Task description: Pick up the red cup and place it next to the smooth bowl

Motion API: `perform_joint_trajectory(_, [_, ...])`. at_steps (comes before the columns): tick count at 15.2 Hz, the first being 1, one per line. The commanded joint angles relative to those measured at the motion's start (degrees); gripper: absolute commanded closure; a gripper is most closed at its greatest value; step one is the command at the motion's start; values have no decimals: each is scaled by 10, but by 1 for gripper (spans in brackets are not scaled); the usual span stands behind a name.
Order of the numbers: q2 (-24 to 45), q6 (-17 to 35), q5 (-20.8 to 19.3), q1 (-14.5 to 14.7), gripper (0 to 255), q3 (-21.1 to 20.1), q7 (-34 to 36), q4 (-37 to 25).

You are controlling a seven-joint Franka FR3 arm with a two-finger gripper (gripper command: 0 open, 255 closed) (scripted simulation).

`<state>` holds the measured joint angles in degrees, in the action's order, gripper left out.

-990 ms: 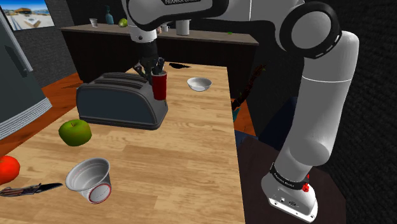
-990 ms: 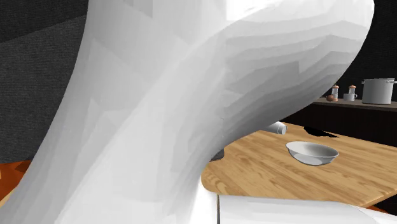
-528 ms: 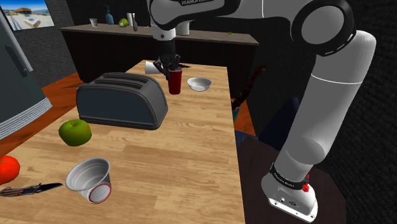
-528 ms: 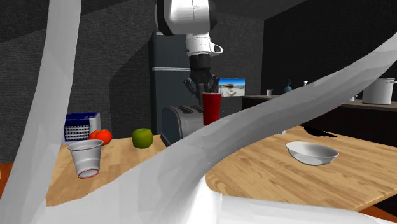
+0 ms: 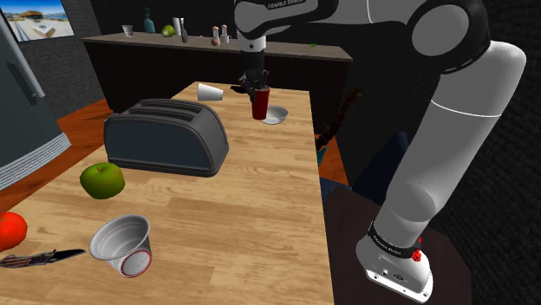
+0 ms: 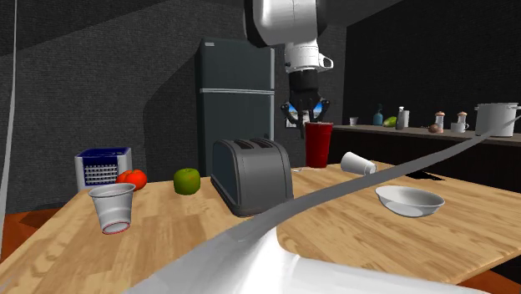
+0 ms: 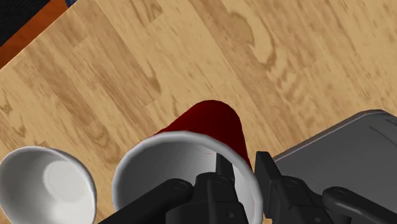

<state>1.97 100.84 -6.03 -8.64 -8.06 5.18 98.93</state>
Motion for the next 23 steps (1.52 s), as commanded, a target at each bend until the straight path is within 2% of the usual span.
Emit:
perform_joint_trajectory(1, [-5,3,1,-13,255,12,-27,5])
perform_joint_trajectory(10, [10,13,4,-75,255,70,-146,-11])
perform_joint_trajectory(18, [61,10,13,-131,255,116,-250,-75])
perform_joint_trajectory(23, [63,40,13,-134,255,118,-252,-47])
